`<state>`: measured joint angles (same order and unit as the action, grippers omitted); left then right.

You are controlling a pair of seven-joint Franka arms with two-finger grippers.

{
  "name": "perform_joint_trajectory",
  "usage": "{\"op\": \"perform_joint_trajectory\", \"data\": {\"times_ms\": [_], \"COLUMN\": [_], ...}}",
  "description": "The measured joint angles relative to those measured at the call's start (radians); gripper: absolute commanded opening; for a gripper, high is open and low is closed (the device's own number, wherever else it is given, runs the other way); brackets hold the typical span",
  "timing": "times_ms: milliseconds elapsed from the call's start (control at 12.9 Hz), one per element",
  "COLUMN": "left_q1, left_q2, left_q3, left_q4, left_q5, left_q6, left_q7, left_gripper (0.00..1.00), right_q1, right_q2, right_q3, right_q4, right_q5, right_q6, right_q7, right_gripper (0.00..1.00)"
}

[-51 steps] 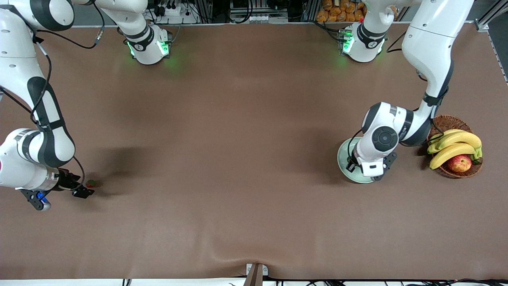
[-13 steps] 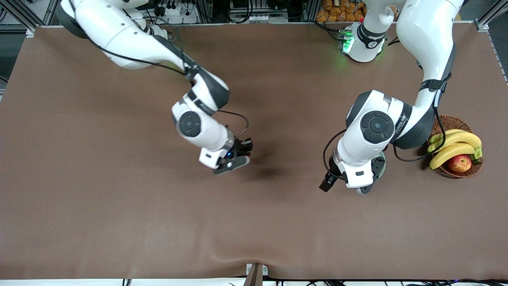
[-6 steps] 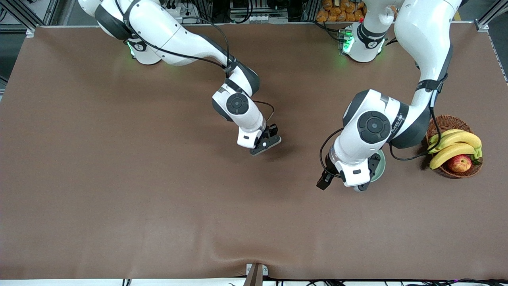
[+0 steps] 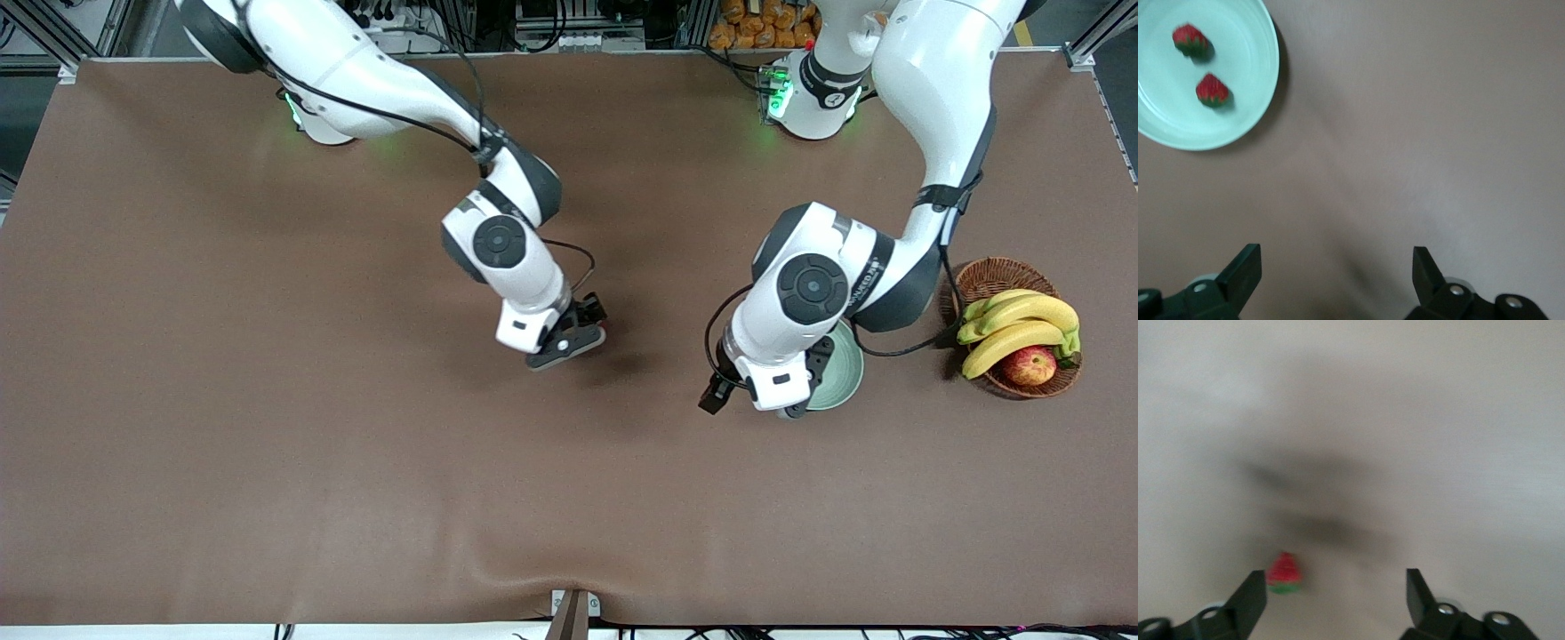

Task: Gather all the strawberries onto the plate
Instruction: 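Carry the strawberry toward the plate and release it mid-table, then grasp the strawberry with the left gripper while the right gripper returns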

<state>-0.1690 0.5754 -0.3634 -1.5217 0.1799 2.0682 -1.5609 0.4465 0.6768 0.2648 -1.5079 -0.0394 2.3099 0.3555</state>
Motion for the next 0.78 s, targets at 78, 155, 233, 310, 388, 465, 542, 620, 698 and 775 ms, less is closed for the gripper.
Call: {"op": "perform_joint_trajectory", "data": {"times_ms": [78,155,233,310,388,465,542,620,698,775], "left_q1": [-0.029,-0.061,-0.098,-0.14,-0.186,-0.23,-0.27,-0.3,-0.319,-0.331], "left_q2": [0.006,0.013,0.022,0.033,0.046,0.062,0.082,0.105,0.13,0.153], "left_q3": [-0.001,-0.002,-0.002,-0.002,0.0,0.002,0.004,0.005,0.006,0.006], "left_q4": [-0.004,-0.006,-0.007,-0.008,-0.009,-0.01,-0.011,-0.011,-0.01,-0.01], "left_q5": [-0.001,-0.001,-0.001,0.002,0.015,0.048,0.098,0.157,0.203,0.228], "left_q6": [0.0,0.0,0.0,0.0,0.0,0.0,0.001,0.002,0.008,0.025], "left_q7": [-0.012,-0.036,-0.072,-0.097,-0.109,-0.118,-0.127,-0.133,-0.135,-0.132], "left_gripper": [1.0,1.0,1.0,1.0,1.0,1.0,1.0,1.0,1.0,1.0], "right_q1": [-0.062,-0.113,-0.153,-0.183,-0.207,-0.229,-0.253,-0.279,-0.303,-0.325], "right_q2": [-0.064,-0.113,-0.155,-0.189,-0.219,-0.246,-0.275,-0.306,-0.341,-0.378], "right_q3": [-0.005,-0.02,-0.054,-0.099,-0.152,-0.199,-0.235,-0.26,-0.278,-0.294], "right_q4": [0.001,0.001,-0.001,-0.002,-0.006,-0.01,-0.014,-0.019,-0.022,-0.025], "right_q5": [0.0,0.0,0.0,0.0,0.002,0.002,0.002,0.002,0.002,0.003], "right_q6": [-0.091,-0.156,-0.212,-0.254,-0.285,-0.305,-0.332,-0.367,-0.408,-0.458], "right_q7": [-0.015,-0.044,-0.092,-0.144,-0.195,-0.236,-0.266,-0.287,-0.303,-0.319], "right_gripper": [1.0,1.0,1.0,1.0,1.0,1.0,1.0,1.0,1.0,1.0]}}
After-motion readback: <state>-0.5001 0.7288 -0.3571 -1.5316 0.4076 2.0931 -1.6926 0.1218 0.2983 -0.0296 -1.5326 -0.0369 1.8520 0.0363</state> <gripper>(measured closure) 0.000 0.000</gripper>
